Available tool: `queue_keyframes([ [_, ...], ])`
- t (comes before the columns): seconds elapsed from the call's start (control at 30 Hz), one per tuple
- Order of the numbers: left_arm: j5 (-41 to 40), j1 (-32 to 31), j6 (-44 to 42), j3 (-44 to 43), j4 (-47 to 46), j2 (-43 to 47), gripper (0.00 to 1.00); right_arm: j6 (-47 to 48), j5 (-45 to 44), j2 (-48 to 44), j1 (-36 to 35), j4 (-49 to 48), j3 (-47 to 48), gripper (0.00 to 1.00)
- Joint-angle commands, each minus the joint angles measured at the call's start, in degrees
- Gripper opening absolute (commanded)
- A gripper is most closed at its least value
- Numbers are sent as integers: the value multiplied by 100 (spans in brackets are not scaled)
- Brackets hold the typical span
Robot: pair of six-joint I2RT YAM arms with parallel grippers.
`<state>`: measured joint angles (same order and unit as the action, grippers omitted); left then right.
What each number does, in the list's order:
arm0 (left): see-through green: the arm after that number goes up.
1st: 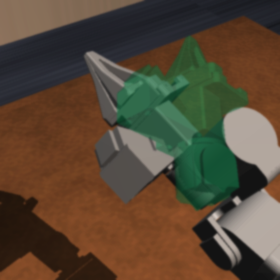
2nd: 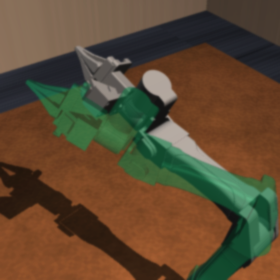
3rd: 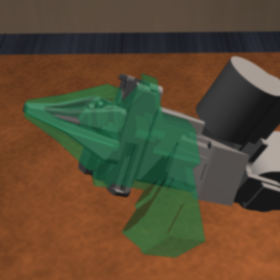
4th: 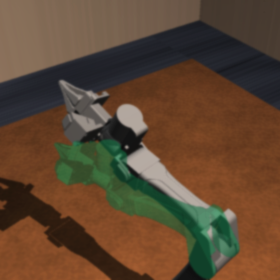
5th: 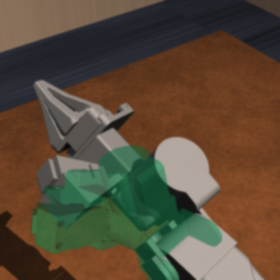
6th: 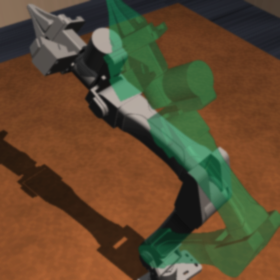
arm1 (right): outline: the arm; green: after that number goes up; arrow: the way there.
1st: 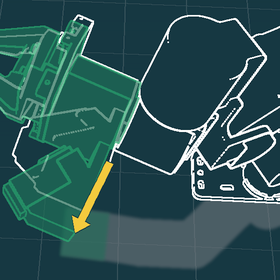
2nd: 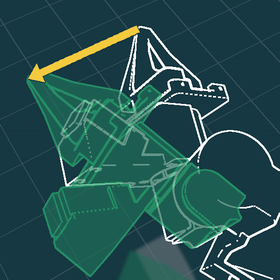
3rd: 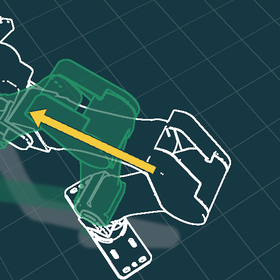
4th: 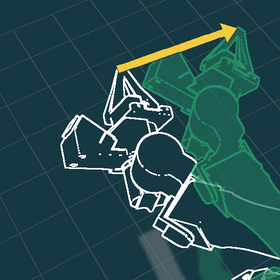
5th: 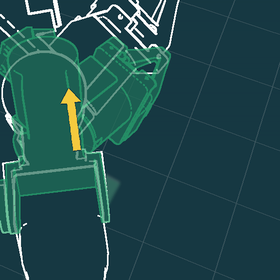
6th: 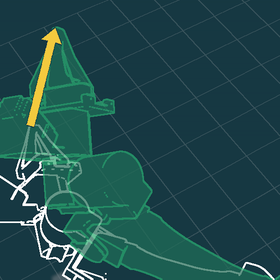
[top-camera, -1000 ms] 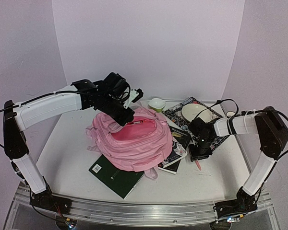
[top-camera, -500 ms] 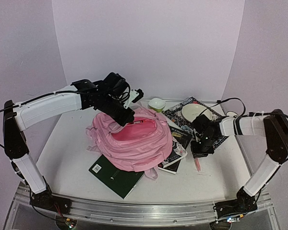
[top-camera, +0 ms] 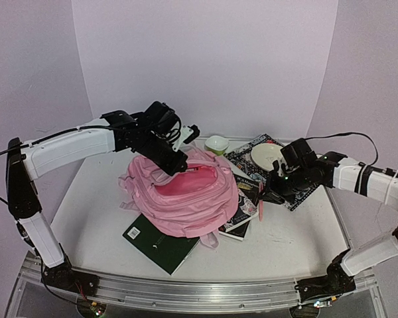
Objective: Pack the student bag
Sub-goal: Pick up the pen from the center of the board, then place the pen in the upper front pocket of the bag.
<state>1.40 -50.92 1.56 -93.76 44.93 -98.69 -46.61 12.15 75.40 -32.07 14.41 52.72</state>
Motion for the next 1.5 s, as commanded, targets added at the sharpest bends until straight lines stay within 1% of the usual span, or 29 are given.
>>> queue_keyframes([
  [0.0,574,-50,96,-519,-614,34,0,-1187,478,-66,-381,-645,229,0],
  [0.17,760,-50,137,-606,-617,10,0,-1840,424,233,-931,-1409,465,0],
  [0.33,878,-50,180,-722,-617,27,0,-2363,369,682,-1260,-1965,805,0],
  [0.47,993,-51,214,-805,-618,42,0,-2769,311,1037,-1349,-2390,1075,0],
  [0.6,1069,-50,247,-840,-617,34,0,-3116,169,1368,-1395,-2589,1378,0],
  [0.73,1155,-58,289,-836,-617,21,0,-3628,84,1675,-1402,-2963,1479,0],
  [1.0,1310,-68,361,-795,-623,-1,0,-4195,-310,2291,-1426,-3190,1969,1],
  [1.07,1297,-68,370,-793,-622,-7,0,-4234,-381,2435,-1441,-3190,2089,12],
  [1.13,1262,-68,371,-783,-626,0,0,-4188,-377,2542,-1464,-3190,2222,26],
  [1.2,1161,-69,366,-766,-626,6,0,-4107,-368,2574,-1480,-3190,2254,36],
  [1.37,966,-68,347,-645,-621,-9,0,-3768,-412,2357,-1489,-3161,1994,54],
  [1.47,980,-68,368,-533,-631,-11,0,-3429,-500,2050,-1488,-2991,1744,60],
])
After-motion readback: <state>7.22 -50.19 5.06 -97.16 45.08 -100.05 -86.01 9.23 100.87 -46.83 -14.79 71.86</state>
